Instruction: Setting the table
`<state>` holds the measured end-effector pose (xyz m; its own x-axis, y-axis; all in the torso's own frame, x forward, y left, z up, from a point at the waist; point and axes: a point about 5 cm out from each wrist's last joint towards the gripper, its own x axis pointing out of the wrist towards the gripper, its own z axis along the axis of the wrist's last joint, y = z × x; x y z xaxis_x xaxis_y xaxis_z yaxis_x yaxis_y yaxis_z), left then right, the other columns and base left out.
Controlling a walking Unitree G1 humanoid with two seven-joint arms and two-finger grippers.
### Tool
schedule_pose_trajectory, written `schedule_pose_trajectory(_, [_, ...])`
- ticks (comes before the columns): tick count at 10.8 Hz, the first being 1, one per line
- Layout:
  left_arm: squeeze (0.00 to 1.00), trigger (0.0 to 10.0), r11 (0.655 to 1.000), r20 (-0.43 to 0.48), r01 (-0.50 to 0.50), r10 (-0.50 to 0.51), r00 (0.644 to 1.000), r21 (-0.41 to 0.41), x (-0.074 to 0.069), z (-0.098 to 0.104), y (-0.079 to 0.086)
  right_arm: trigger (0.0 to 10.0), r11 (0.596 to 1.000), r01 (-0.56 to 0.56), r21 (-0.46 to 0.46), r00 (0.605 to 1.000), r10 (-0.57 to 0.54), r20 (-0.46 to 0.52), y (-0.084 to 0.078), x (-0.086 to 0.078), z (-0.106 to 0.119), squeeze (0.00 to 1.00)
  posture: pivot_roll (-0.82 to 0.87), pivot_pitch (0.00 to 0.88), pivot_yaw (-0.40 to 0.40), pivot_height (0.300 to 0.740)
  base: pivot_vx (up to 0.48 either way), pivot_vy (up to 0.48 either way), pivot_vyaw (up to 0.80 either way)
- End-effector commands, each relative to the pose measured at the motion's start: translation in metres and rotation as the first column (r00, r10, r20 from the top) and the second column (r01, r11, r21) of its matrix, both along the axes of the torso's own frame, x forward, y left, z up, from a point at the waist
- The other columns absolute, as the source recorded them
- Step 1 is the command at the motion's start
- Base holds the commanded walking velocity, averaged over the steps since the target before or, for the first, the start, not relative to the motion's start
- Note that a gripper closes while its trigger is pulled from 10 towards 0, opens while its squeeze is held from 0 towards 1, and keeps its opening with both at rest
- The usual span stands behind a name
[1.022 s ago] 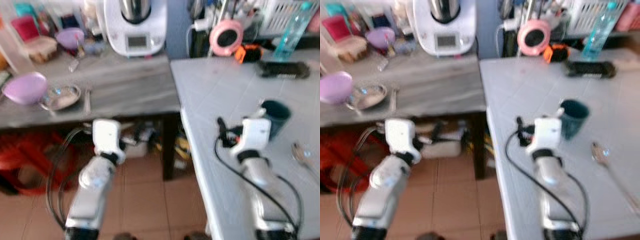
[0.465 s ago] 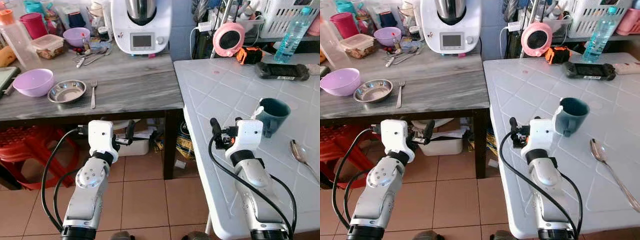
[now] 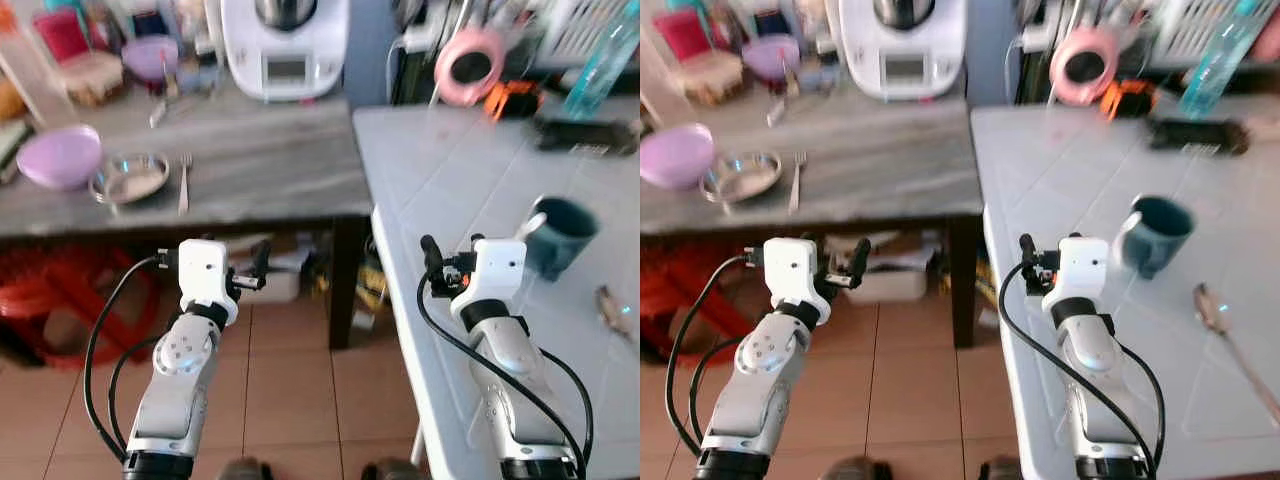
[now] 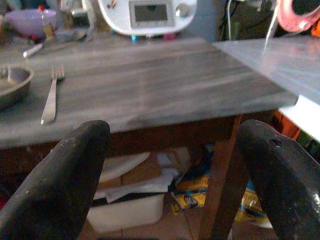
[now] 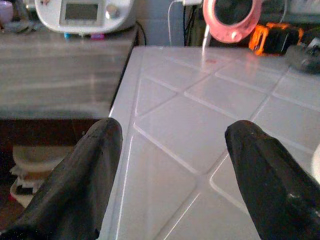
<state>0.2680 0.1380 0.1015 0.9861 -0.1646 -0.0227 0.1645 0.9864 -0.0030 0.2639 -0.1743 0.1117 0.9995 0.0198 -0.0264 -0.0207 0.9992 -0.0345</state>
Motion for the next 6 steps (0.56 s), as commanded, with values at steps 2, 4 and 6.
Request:
schedule_pose_trajectory(2, [0.00, 10.0, 1.000, -0.015, -0.002, 0.002, 1.000, 0.012, -0.0001, -0.0020, 0.0018, 10.0, 1.000, 0.002, 0.000, 1.000, -0.002, -0.008, 0.0008, -0.0006, -0.0014, 0.00, -0.03, 0.000, 0.043, 0.740, -0.315, 0.000, 0.00])
schedule_pose_trajectory(4, [0.00, 10.0, 1.000, -0.012, -0.005, 0.005, 1.000, 0.014, 0.0001, -0.0012, 0.0025, 10.0, 1.000, -0.004, 0.001, 1.000, 0.004, -0.008, 0.0024, 0.0005, -0.0018, 0.00, -0.02, 0.000, 0.039, 0.740, -0.292, 0.000, 0.00])
schedule_pose_trajectory(6, [0.00, 10.0, 1.000, -0.005, -0.005, 0.005, 1.000, 0.016, 0.0011, 0.0004, 0.0032, 10.0, 1.000, -0.006, 0.003, 1.000, 0.006, -0.003, 0.0032, 0.0029, -0.0010, 0.00, -0.02, 0.000, 0.041, 0.740, -0.126, 0.000, 0.00])
